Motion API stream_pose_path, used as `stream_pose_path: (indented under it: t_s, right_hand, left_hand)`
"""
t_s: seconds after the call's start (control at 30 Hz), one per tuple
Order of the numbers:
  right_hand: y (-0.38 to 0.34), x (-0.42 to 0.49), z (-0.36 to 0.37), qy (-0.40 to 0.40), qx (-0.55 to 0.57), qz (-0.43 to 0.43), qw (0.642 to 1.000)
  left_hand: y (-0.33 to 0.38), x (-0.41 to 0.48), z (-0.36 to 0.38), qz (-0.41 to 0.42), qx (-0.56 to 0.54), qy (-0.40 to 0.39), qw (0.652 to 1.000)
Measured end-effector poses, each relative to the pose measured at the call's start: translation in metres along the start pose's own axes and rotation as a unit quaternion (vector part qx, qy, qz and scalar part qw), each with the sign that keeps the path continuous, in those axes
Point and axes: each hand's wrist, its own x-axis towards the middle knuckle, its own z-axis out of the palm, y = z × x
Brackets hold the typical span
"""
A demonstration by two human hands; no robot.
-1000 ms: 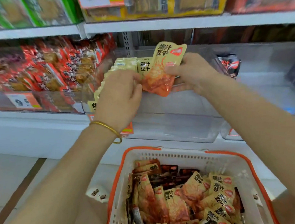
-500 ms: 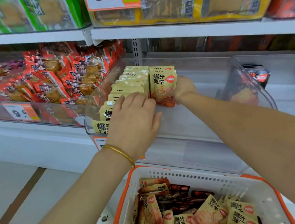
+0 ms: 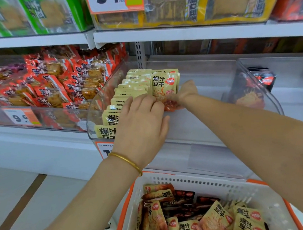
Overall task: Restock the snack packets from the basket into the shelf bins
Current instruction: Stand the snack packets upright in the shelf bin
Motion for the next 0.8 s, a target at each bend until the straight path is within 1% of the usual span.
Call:
stream_pose_path:
  t_s: [0.1, 0.2, 0.27, 0.33, 0.4, 0.47, 0.57, 0.63, 0.7, 0.73, 0.8]
  right_hand:
    - [-0.001, -0.002, -0.009, -0.006, 0.008, -0.004, 1.0]
    - [-0.011, -0.035, -0.031, -0.036, 0.036, -0.039, 0.998]
    - [-0.013, -0.078, -0.05, -0.056, 0.083, -0.091, 0.991]
    - [-0.005, -0.136, -0.074, -0.09, 0.14, -0.17, 0.971]
    - [0.018, -0.186, -0.092, -0.138, 0.163, -0.22, 0.952]
    - [0.053, -0.216, -0.097, -0.193, 0.147, -0.213, 0.947]
    - [0.117, -0.23, -0.077, -0.263, 0.083, -0.117, 0.954]
    - [0.166, -0.222, -0.047, -0.299, 0.001, -0.046, 0.953]
    - [0.211, -0.216, -0.017, -0.333, -0.099, -0.003, 0.938]
    - [0.23, -0.215, -0.002, -0.351, -0.132, 0.015, 0.927]
    - [0.257, -0.222, 0.028, -0.394, -0.147, 0.042, 0.906]
  left_hand:
    - [0.006, -0.006, -0.001, 0.017, -0.011, 0.027, 0.999]
    - [0.018, -0.019, -0.009, 0.049, -0.048, 0.112, 0.991]
    - [0.03, -0.037, -0.015, 0.071, -0.072, 0.16, 0.982]
    - [0.042, -0.061, -0.016, 0.088, -0.086, 0.169, 0.978]
    - [0.047, -0.088, -0.006, 0.095, -0.095, 0.133, 0.982]
    - [0.045, -0.111, 0.012, 0.1, -0.081, 0.062, 0.99]
    - [0.037, -0.131, 0.046, 0.078, -0.034, -0.084, 0.993]
    - [0.034, -0.134, 0.061, 0.04, -0.03, -0.162, 0.985]
    - [0.034, -0.135, 0.071, -0.004, -0.041, -0.222, 0.974]
    - [0.034, -0.136, 0.076, -0.019, -0.035, -0.249, 0.968]
    - [0.035, -0.134, 0.084, -0.036, -0.023, -0.285, 0.958]
